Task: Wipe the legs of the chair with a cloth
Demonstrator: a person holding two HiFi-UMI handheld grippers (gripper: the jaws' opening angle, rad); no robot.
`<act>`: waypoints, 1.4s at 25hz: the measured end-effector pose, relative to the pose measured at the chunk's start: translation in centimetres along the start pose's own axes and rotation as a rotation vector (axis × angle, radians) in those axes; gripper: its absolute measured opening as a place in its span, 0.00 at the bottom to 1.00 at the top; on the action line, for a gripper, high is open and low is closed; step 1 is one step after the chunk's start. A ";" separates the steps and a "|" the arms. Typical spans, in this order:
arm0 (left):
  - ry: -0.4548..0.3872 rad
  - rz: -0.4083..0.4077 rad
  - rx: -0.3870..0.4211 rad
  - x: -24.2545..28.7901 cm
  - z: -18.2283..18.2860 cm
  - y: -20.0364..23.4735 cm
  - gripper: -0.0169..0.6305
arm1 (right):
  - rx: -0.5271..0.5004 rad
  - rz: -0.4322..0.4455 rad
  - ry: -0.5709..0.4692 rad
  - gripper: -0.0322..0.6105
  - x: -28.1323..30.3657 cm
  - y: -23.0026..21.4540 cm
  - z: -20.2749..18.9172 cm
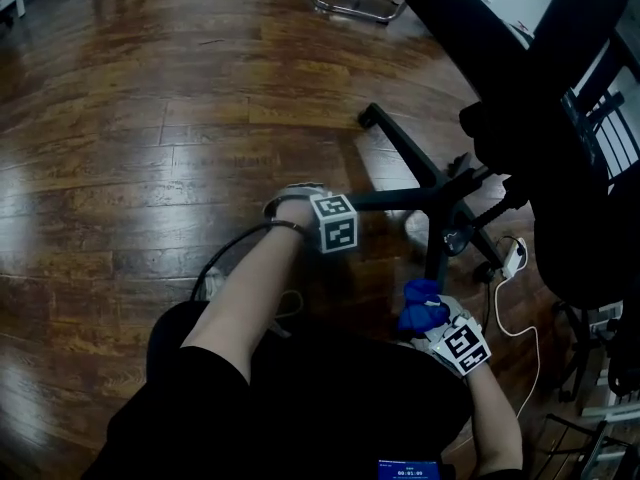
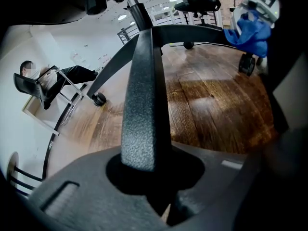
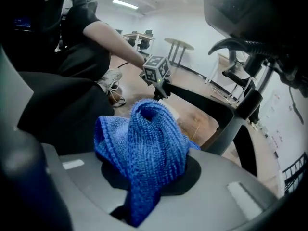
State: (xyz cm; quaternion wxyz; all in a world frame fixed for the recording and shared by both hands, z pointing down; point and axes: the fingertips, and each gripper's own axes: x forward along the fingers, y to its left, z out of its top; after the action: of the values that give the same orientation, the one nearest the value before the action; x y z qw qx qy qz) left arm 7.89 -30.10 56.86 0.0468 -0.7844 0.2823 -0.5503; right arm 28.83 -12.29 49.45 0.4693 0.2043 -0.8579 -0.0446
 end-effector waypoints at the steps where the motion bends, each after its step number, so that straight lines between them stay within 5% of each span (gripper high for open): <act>1: -0.001 0.001 0.001 0.0 0.1 0.0 0.14 | -0.010 -0.030 0.003 0.18 0.4 -1.2 0.3; 9: -0.014 0.047 -0.010 0.0 0.3 0.5 0.14 | 0.039 -0.330 -0.043 0.18 3.8 -16.6 6.0; 12: -0.020 0.056 -0.003 -0.1 0.3 0.6 0.14 | 0.047 -0.387 -0.068 0.18 4.2 -18.7 7.2; 18: -0.019 0.041 0.000 0.0 0.1 0.4 0.14 | 0.021 -0.284 -0.022 0.18 4.3 -15.6 6.3; 24: -0.017 0.027 0.002 -0.1 -0.3 0.1 0.14 | 0.027 -0.164 -0.095 0.18 1.7 -6.4 3.1; 29: -0.019 0.024 -0.003 -0.1 -0.2 0.0 0.14 | 0.017 -0.012 -0.045 0.18 0.1 0.4 0.5; 32: -0.019 0.026 -0.006 -0.1 -0.1 0.1 0.14 | -0.039 0.018 0.005 0.18 0.5 0.1 0.2; 35: -0.012 0.030 -0.017 -0.1 -0.1 0.2 0.14 | -0.069 -0.061 0.002 0.18 1.7 -3.8 1.5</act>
State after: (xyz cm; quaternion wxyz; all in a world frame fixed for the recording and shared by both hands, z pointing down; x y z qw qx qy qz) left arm 7.66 -30.21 56.79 0.0502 -0.7838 0.2984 -0.5423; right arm 27.93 -16.61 48.95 0.4755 0.2141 -0.8487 -0.0882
